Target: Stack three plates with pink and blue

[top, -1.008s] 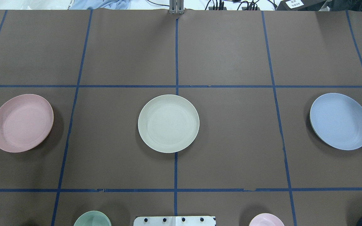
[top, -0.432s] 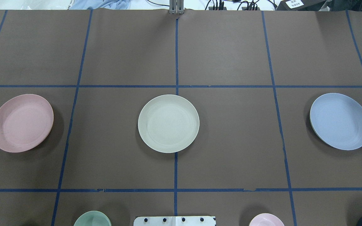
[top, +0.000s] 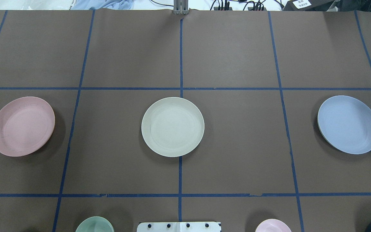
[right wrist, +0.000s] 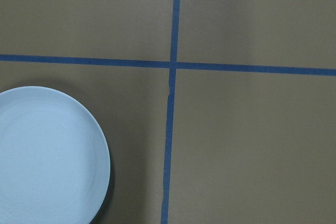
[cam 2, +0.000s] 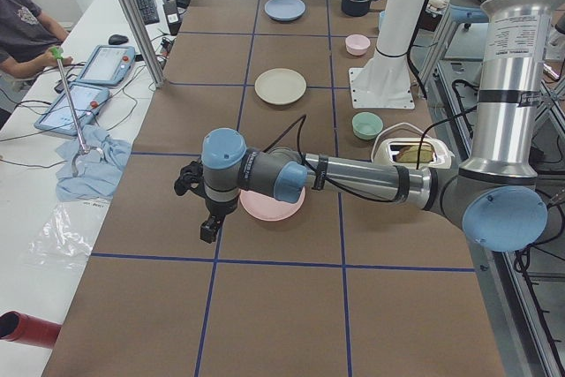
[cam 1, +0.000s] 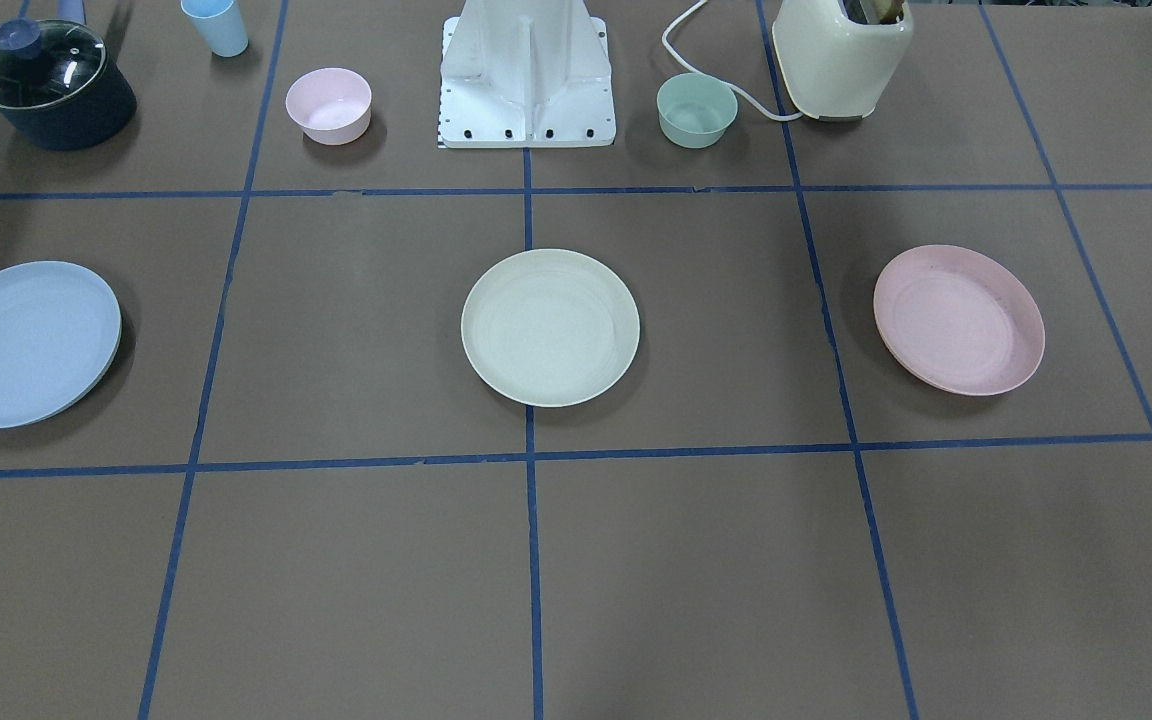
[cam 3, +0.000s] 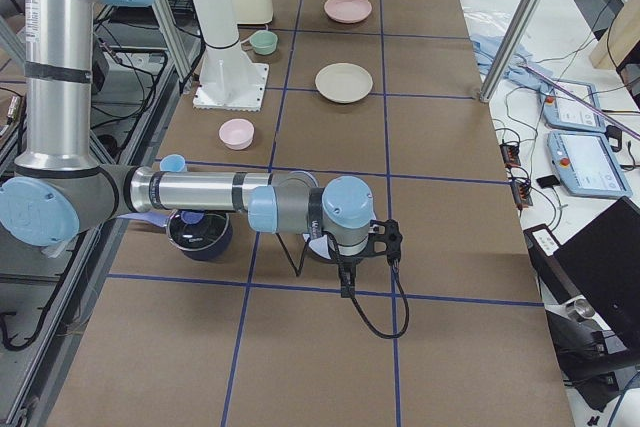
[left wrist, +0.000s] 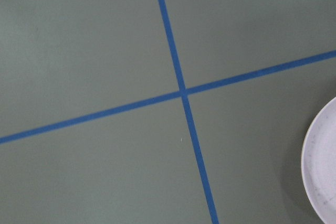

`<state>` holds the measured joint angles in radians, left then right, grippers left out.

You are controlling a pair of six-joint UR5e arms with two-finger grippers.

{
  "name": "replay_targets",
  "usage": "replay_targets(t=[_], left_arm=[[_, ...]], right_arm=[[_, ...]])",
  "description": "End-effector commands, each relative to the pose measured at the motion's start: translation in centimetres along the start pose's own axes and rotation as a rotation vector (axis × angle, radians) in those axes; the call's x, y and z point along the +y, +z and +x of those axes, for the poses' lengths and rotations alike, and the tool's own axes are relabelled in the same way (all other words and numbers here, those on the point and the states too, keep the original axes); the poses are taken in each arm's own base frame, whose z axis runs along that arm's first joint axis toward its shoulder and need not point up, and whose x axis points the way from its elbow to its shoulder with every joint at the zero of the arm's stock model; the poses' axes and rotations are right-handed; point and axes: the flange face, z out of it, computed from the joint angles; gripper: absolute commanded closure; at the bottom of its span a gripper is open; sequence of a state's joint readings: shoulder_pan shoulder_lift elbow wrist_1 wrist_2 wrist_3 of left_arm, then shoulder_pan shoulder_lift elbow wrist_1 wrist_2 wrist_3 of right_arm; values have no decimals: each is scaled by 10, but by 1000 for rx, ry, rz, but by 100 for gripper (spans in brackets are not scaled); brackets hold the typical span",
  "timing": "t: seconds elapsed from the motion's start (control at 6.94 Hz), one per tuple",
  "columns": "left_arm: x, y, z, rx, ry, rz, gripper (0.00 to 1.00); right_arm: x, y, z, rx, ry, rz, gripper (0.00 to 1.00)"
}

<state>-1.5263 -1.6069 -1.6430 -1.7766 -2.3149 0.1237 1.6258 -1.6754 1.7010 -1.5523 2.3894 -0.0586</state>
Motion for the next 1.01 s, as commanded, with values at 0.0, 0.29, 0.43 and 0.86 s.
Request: replay_targets(t=[0.0, 0.29, 0.43, 0.86], left_arm=[[-2, 45, 9, 88, -194, 10, 0], [31, 105, 72, 172, -352, 30, 0], [58, 123, 91, 210, -365, 23, 0], [77, 176, 136, 205, -313, -87, 2]], right_arm=[[2, 17, 11, -67, -12, 10, 0], [1, 39, 22, -62, -89, 55, 0], [2, 43, 25, -66, -64, 55, 0], [2, 47, 23, -75, 3, 44, 0]])
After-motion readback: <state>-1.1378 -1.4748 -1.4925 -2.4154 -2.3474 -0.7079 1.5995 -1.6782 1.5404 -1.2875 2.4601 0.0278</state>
